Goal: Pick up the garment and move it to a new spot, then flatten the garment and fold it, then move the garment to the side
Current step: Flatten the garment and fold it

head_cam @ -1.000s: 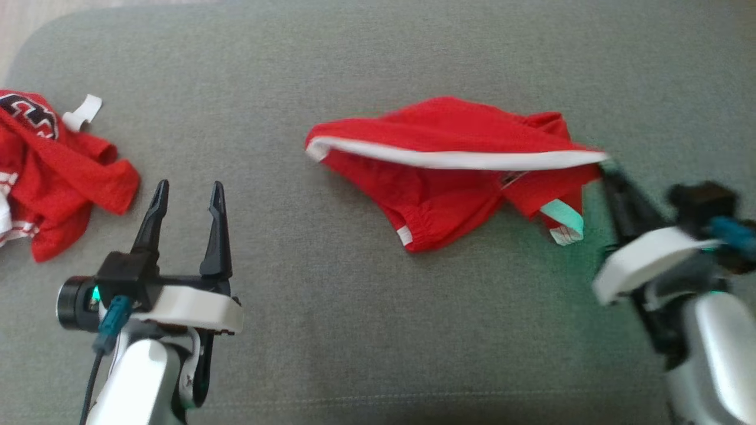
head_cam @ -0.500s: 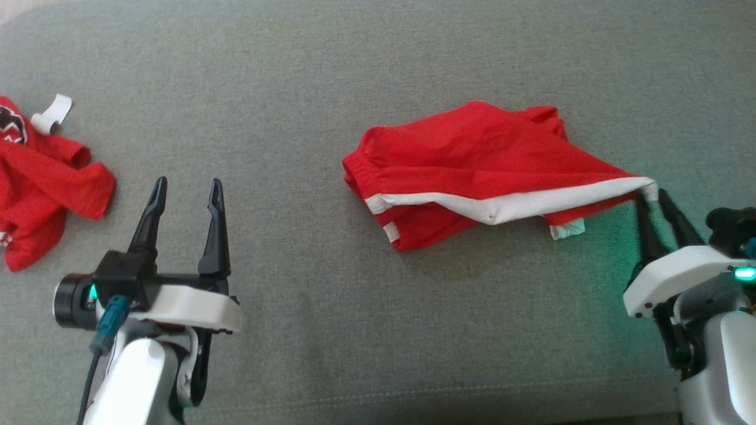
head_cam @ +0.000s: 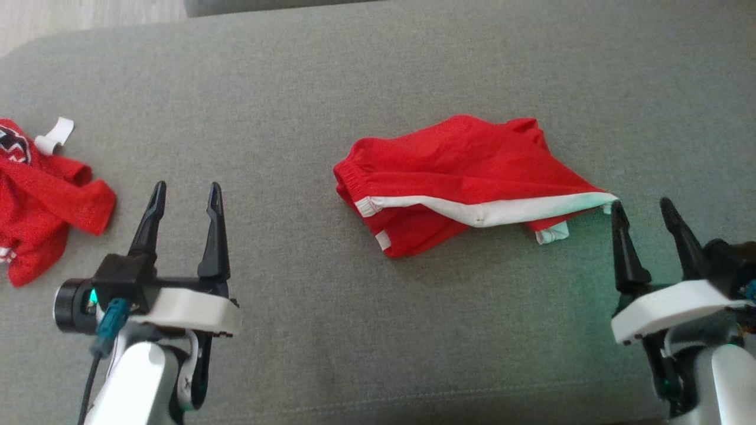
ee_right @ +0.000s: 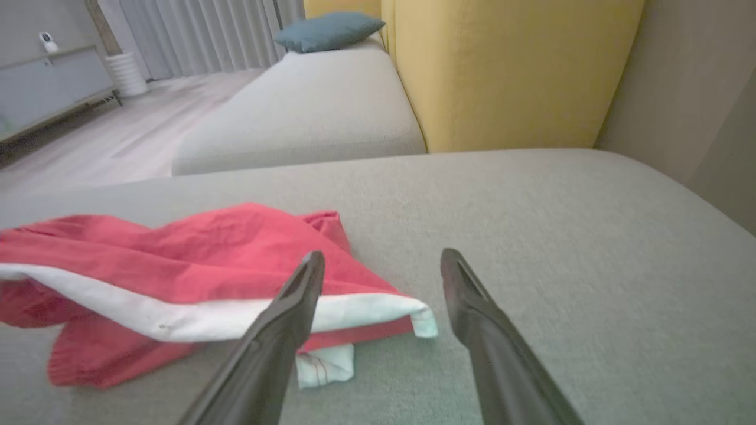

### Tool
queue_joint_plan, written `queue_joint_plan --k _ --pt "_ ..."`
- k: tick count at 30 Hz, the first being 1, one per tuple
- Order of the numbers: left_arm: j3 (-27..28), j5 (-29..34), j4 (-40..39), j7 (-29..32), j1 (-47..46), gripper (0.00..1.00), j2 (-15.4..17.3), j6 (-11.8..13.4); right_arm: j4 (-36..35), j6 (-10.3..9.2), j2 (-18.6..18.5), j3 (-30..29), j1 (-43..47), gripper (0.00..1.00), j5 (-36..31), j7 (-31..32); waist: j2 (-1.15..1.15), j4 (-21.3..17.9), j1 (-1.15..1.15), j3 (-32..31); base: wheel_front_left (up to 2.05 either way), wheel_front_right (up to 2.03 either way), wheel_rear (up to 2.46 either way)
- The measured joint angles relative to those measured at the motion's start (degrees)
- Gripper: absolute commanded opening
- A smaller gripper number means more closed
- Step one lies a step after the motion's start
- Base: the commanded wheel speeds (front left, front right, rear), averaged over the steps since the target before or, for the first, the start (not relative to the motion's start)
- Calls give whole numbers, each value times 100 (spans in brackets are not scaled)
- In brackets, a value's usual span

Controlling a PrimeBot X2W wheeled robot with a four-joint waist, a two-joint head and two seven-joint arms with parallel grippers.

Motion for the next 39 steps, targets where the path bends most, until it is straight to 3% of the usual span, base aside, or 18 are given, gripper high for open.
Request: queue_joint_plan --k 8,32,39 --pt "-23 -40 -34 51 236 100 16 49 -611 0 110 305 6 100 20 -66 0 13 0 -212 0 0 0" --pt "-229 -40 -151 156 311 100 86 91 -709 0 216 488 151 100 121 38 0 65 0 -195 0 0 0" --pt "-848 -43 -153 816 -302 100 -31 -409 -740 0 224 504 137 100 120 63 0 84 0 -56 0 0 0"
